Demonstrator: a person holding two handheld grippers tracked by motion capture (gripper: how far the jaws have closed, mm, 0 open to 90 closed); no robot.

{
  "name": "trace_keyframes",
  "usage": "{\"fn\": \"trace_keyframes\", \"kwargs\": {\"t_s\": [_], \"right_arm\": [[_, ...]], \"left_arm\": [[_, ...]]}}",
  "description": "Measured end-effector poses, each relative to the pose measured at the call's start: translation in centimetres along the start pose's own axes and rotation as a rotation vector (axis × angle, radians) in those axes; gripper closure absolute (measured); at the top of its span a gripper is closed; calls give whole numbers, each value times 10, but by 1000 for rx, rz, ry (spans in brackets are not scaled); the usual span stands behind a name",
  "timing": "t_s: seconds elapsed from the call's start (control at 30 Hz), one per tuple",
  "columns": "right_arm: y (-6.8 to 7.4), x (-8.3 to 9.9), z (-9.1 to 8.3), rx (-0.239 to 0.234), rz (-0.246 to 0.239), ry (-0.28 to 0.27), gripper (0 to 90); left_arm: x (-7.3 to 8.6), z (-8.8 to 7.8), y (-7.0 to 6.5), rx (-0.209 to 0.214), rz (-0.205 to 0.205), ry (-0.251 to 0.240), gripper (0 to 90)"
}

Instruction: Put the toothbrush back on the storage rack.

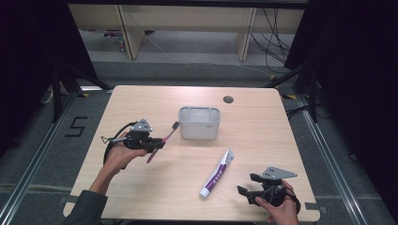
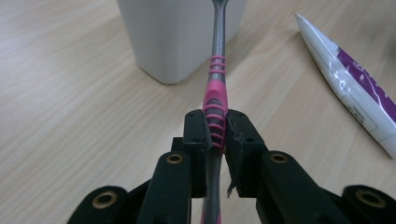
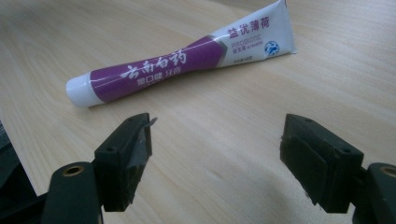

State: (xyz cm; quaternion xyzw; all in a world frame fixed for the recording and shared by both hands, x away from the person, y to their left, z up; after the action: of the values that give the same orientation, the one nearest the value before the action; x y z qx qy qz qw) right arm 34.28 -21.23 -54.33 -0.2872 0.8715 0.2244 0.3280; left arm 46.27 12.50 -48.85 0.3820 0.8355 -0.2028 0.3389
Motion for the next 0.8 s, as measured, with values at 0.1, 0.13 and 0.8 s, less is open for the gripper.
{"fn": "trace_keyframes", "kwargs": {"t_s": [0.1, 0.13, 0.8], "right_arm": [[0, 0, 0, 0, -5, 1, 259], [0, 0, 0, 1, -8, -1, 259], [-1, -1, 0, 4, -8, -14, 259]], "left_arm": [[-3, -4, 4, -24, 2, -16, 786], [-5, -3, 4, -27, -17, -40, 786], [-54, -12, 9, -94, -101, -223, 786]]}}
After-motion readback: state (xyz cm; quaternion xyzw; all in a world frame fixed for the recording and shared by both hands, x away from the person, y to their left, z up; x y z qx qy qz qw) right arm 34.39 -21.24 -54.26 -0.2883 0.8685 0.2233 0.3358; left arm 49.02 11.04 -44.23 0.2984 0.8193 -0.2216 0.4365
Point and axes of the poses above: each handheld gripper's, and its own axes: z roughly forward along the jaws, x roughly out of its underside, y roughly to its left, the point moved 8 cm from there along z, roughly forward along the jaws, and after that the axes turned 5 degrees about y, right-handed, at the moved point
